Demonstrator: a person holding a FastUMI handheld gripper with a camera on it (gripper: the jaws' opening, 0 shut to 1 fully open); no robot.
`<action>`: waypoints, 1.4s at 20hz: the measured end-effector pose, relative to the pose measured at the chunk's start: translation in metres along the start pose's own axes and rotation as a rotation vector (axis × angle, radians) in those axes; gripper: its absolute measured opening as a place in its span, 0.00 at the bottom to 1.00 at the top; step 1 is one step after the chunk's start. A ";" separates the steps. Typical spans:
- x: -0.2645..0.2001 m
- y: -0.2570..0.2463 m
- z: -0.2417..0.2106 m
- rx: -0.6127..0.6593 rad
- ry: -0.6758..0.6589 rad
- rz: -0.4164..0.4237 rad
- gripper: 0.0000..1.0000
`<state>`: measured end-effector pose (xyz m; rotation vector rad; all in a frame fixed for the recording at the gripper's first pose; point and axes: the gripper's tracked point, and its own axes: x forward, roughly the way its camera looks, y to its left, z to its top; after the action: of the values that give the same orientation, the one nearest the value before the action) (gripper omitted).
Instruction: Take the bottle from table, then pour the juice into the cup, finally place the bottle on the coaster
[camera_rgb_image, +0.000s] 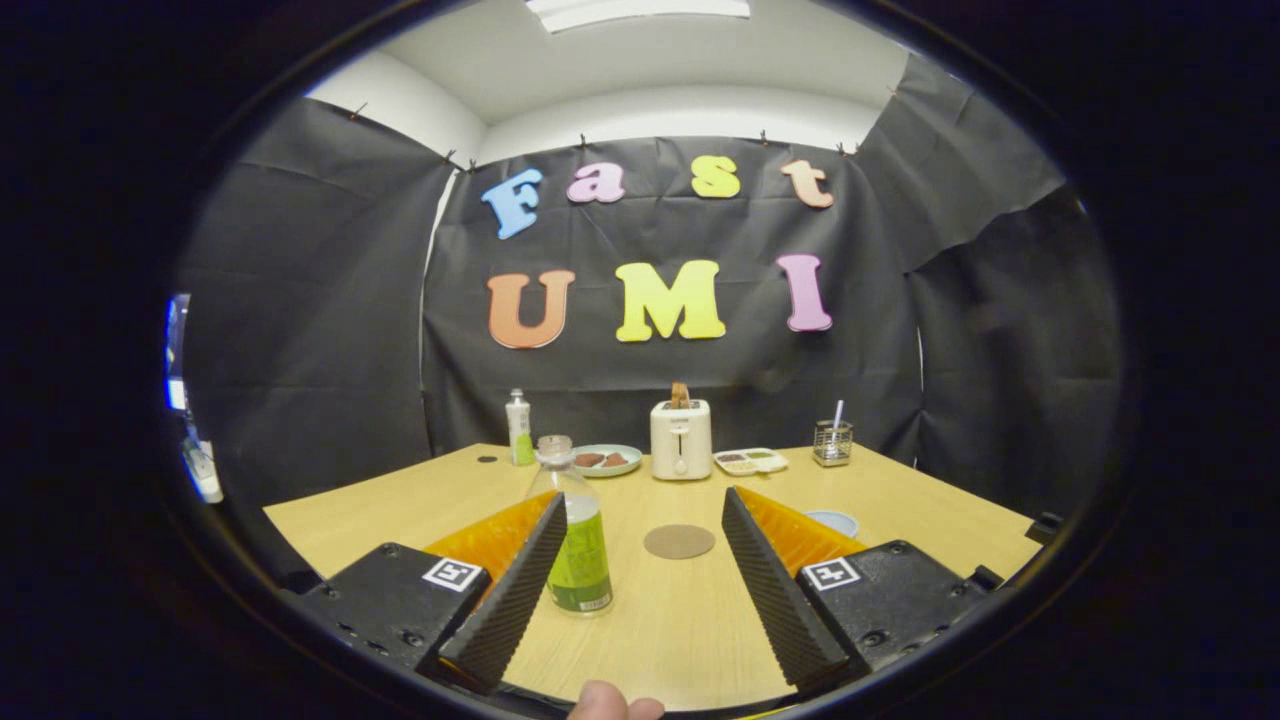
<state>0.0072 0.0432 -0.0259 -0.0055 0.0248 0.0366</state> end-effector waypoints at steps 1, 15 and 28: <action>0.004 0.006 -0.009 -0.007 0.019 0.004 1.00; 0.068 0.053 -0.090 -0.052 0.290 0.053 1.00; 0.102 0.055 -0.089 -0.038 0.334 0.070 0.91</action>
<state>0.1046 0.1013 -0.1180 -0.0483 0.3585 0.1055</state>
